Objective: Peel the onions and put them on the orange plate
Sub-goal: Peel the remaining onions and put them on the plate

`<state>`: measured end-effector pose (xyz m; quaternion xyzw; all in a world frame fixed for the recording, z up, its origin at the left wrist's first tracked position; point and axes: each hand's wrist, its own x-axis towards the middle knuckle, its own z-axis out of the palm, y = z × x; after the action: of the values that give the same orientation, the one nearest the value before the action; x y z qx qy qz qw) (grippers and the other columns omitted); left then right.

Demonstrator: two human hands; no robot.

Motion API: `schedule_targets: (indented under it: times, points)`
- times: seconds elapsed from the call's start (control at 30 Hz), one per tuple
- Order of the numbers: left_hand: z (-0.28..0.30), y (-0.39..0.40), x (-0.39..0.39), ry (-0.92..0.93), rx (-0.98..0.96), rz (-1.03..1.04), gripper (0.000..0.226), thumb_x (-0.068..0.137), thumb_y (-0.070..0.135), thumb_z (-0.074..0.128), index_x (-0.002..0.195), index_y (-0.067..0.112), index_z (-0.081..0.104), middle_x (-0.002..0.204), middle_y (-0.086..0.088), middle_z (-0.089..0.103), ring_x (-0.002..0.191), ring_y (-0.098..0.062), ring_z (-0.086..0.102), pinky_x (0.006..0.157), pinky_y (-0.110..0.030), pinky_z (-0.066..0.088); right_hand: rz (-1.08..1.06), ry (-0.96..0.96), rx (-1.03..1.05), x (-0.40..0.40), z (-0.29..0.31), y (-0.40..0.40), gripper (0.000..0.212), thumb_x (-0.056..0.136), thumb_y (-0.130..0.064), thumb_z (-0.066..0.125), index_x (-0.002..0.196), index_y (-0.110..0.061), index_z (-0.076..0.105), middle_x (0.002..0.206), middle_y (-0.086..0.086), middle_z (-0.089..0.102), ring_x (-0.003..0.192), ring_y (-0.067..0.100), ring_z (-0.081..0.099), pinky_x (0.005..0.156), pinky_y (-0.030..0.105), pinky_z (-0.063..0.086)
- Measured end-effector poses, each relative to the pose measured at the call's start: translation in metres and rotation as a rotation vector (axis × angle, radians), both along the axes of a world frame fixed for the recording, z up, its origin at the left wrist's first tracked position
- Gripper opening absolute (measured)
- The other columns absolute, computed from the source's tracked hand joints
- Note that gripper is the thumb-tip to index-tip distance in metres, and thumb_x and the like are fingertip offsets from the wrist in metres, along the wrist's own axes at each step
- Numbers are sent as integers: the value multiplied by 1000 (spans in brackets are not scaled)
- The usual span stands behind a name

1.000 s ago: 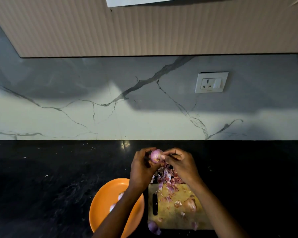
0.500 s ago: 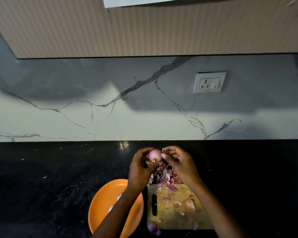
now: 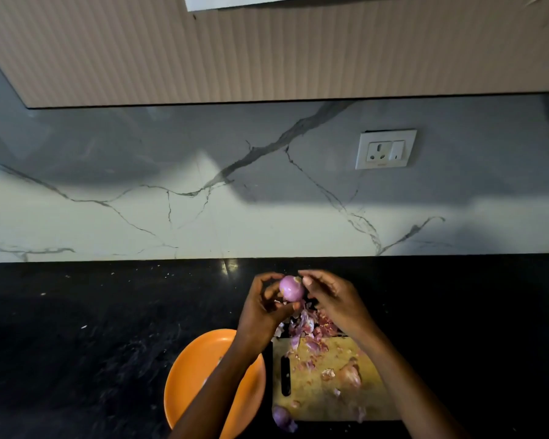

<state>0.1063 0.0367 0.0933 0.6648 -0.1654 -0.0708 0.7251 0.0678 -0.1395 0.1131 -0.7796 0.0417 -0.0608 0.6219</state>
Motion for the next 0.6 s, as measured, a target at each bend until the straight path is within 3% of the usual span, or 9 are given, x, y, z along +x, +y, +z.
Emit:
schedule_targets:
  times: [0.07,0.2,0.37,0.6]
  points:
    - [1,0,-2,-9,11,3,51,78,-6,78,120,9,53,114,-9,69,106,-26,69,83,-33,59,14,-15,35,0,0,4,30,90,-45,66,115,-32,72,114,-13,73,111,5,67,94,26,53]
    - [-2,0,-6,-33,28,-19,48,81,-6,76,121,4,53,118,-10,67,109,-26,67,86,-34,58,-48,-24,205,-2,0,9,16,87,-15,75,103,-13,76,103,-1,77,100,10,71,84,22,55]
    - [-1,0,-6,-17,80,-34,54,77,-5,81,123,7,56,118,-1,70,110,-20,69,87,-32,58,-90,-14,286,-3,-2,14,12,87,-6,73,97,0,73,97,13,74,88,9,70,74,21,56]
    - [5,0,-5,18,72,-113,52,81,-3,77,127,10,58,119,-7,70,111,-23,68,92,-35,57,-112,-25,17,1,-5,6,7,95,-30,65,94,-24,68,92,-4,71,86,0,66,72,16,51]
